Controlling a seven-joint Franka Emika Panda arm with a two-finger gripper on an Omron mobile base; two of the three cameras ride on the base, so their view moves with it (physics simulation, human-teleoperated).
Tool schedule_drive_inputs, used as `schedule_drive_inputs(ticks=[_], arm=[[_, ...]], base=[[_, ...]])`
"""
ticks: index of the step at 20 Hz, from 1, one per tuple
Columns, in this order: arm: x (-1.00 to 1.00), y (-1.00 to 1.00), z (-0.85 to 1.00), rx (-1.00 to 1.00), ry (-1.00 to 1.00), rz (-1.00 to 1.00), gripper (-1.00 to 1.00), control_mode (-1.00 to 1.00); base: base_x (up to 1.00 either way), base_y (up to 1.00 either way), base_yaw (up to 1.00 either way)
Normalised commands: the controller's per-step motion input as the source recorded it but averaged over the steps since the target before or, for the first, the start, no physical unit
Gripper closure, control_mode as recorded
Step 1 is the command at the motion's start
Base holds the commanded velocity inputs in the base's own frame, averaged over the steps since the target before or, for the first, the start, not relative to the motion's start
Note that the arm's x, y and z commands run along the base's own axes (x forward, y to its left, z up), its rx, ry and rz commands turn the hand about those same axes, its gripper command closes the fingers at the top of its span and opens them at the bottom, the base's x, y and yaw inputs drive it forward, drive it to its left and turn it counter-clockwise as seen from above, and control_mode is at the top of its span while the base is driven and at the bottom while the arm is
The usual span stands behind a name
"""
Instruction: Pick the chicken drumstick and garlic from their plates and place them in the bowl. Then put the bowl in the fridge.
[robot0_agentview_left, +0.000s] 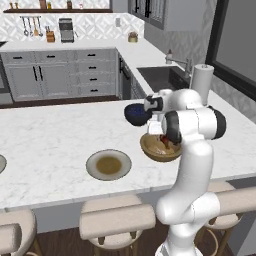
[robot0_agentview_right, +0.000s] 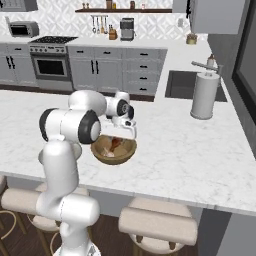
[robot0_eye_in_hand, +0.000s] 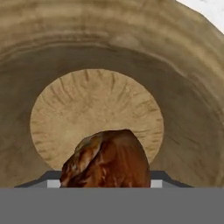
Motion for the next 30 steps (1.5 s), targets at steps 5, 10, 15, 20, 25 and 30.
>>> schedule_drive_inputs(ticks=[5,10,15,20,25,30], arm=[[0.0,-0.17,-0.12,0.0,0.04,-0.07,1.0,-1.0],[0.09,0.0,-0.06,0.0,0.0,-0.07,-1.0,-1.0],[0.04,-0.05,0.0,0.0,0.0,-0.01,-1.0,-1.0],[0.02,0.0,0.02,0.0,0.0,-0.01,-1.0,-1.0],[-0.04,-0.07,0.41,-0.02,0.01,-0.04,-1.0,-1.0],[-0.54,-0.39,0.32,0.03,0.01,-0.04,-1.0,-1.0]], base=[[0.0,0.0,0.0],[0.0,0.0,0.0],[0.0,0.0,0.0],[0.0,0.0,0.0],[0.0,0.0,0.0],[0.0,0.0,0.0]])
